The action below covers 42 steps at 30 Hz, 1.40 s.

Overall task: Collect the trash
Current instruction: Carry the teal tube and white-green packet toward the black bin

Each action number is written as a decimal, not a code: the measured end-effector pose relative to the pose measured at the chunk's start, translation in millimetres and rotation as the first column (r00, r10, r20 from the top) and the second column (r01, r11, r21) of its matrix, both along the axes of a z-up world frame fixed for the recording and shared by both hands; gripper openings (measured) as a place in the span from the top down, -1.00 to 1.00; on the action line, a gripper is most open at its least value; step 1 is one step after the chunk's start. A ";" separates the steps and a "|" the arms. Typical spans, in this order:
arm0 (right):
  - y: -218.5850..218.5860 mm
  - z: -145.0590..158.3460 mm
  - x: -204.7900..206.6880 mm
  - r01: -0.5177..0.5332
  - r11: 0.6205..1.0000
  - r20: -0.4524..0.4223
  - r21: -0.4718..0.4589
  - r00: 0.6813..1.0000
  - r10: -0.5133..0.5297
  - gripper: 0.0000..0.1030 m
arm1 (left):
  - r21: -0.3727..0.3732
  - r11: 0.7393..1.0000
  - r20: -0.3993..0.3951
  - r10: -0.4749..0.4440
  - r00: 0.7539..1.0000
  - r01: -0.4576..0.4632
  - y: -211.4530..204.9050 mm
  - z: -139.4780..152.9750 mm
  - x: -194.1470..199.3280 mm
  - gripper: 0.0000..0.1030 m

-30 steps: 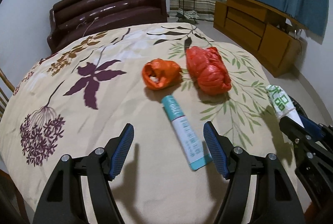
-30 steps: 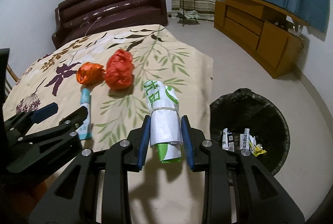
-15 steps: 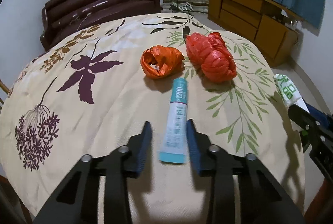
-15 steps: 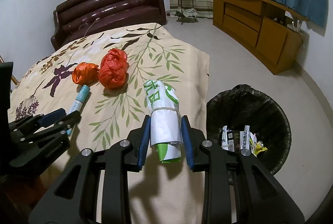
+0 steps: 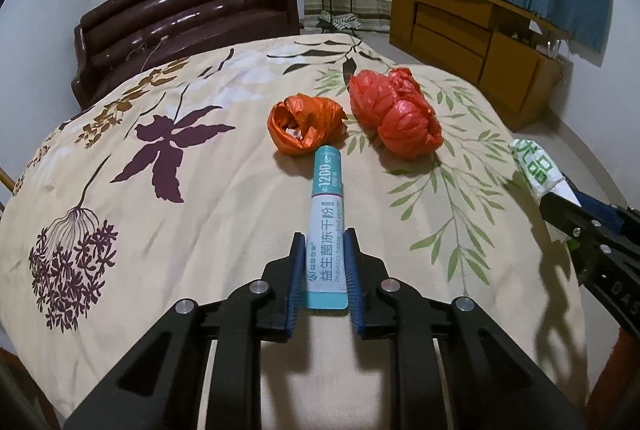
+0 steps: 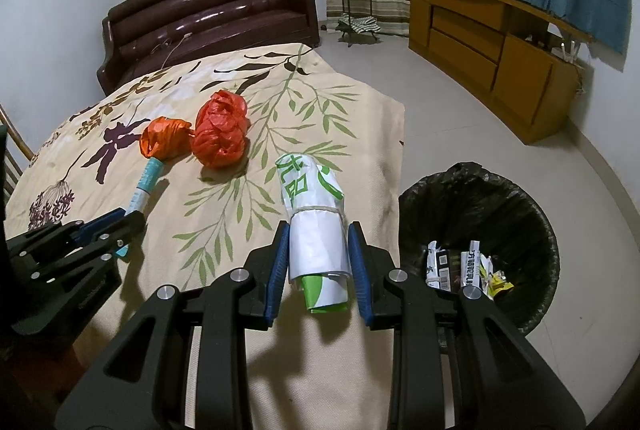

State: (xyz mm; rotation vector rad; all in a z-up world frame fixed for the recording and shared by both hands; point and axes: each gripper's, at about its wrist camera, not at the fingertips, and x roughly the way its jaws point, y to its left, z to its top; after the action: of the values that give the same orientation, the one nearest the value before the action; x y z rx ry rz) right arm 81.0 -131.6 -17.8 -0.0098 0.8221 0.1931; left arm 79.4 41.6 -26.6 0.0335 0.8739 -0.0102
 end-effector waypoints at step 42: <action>-140.1 10.0 0.0 0.326 0.945 0.056 -0.016 0.944 -0.324 0.44 | -0.035 0.964 0.103 -0.260 0.960 0.264 -133.7 31.4 13.4 0.60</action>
State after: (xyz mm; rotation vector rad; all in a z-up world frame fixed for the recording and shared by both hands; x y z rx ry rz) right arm 81.0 -271.7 -7.7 0.0969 0.7614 -0.1295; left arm 92.8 -92.0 4.8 0.1039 0.7655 -0.2761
